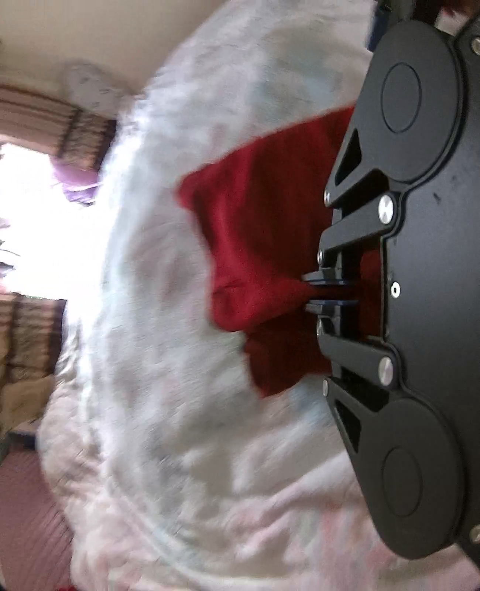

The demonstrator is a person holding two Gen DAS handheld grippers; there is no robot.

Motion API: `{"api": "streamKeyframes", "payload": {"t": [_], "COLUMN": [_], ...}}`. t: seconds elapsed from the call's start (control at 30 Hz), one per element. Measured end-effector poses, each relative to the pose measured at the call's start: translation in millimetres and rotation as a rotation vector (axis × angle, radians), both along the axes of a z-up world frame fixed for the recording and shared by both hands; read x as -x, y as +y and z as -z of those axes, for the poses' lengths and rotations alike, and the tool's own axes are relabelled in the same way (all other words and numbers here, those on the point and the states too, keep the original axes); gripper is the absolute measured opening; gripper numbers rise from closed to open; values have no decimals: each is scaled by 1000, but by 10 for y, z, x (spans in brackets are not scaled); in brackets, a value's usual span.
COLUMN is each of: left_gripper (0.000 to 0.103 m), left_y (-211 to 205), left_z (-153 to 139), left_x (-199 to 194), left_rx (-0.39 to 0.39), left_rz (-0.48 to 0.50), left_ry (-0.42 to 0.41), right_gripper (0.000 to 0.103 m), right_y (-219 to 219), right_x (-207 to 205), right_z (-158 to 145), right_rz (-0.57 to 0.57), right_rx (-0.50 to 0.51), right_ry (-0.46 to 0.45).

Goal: Fold small clothes
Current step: 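Grasp the other shirt side with the left tool and fold it over, then open the left tool to release the folded shirt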

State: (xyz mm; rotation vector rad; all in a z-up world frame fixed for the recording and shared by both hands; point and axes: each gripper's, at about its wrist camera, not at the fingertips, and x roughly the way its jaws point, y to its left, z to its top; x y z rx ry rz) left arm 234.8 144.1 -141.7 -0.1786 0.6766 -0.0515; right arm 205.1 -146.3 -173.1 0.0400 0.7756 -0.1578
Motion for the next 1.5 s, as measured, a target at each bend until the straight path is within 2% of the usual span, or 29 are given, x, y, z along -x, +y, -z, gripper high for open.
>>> {"api": "streamKeyframes", "payload": {"t": [0.1,0.17,0.23,0.3,0.33,0.37,0.4,0.47,0.53,0.6,0.63,0.67,0.7,0.73,0.77,0.8,0.83,0.9,0.97,1.03,1.1,1.17,1.23,1.33,1.4,1.43,1.5], "left_gripper": [5,5,6,11,14,25,32,33,35,43,45,47,47,47,47,49,49,50,51,53,53,51,51,51,52,52,54], "left_y": [10,64,182,320,360,370,360,340,301,220,165,88,-9,-102,-186,-254,-297,-357,-343,-264,-175,-121,-98,-99,-101,-107,-142], "left_z": [-113,-27,203,498,537,505,436,232,17,-134,-134,-68,61,234,418,507,511,439,405,396,401,299,131,-95,-106,-42,241], "left_x": [107,61,-85,-220,-216,-198,-183,-96,39,206,270,306,319,287,281,338,365,448,577,674,662,706,723,675,581,486,255], "left_rx": [-87,-125,-71,70,103,97,72,39,57,89,99,93,61,4,-51,-100,-133,-168,-168,-139,-114,-88,-84,-94,-87,-85,-163], "left_rz": [-123,-175,-156,-146,-167,-185,-191,-187,-163,-92,-49,-5,24,34,39,53,62,74,87,76,73,69,60,37,22,17,-12], "left_ry": [-41,-12,108,252,263,263,255,208,129,71,70,94,147,239,321,328,333,337,338,363,390,398,364,251,198,205,346], "right_gripper": [67,67,67,67,67,67,67,67,67,67,67,67,67,64,57,56,54,52,52,53,58,58,54,53,53,53,49], "right_y": [-10,-2,20,45,58,66,82,107,145,227,284,366,470,553,618,641,634,569,509,447,412,366,359,462,546,586,638], "right_x": [12,7,-3,-13,-9,5,35,98,186,282,308,310,273,202,134,101,115,280,369,408,439,485,541,561,466,387,234], "right_z": [-14,-5,17,30,19,-3,-45,-148,-284,-401,-416,-398,-330,-224,-53,120,236,285,245,200,171,109,-21,-246,-290,-271,-140], "right_rz": [4,2,0,-5,-7,-12,-22,-47,-92,-155,-184,-220,-262,-291,-296,-278,-270,-303,-309,-297,-265,-237,-242,-276,-304,-318,-330], "right_rx": [-8,-10,-6,-4,-8,-14,-23,-55,-145,-255,-288,-308,-310,-298,-278,-248,-220,-187,-176,-189,-168,-197,-206,-156,-156,-175,-199], "right_ry": [-6,-4,4,7,1,-15,-43,-104,-180,-261,-281,-277,-230,-153,-55,31,67,16,24,43,71,92,59,-58,-101,-107,-106]}}
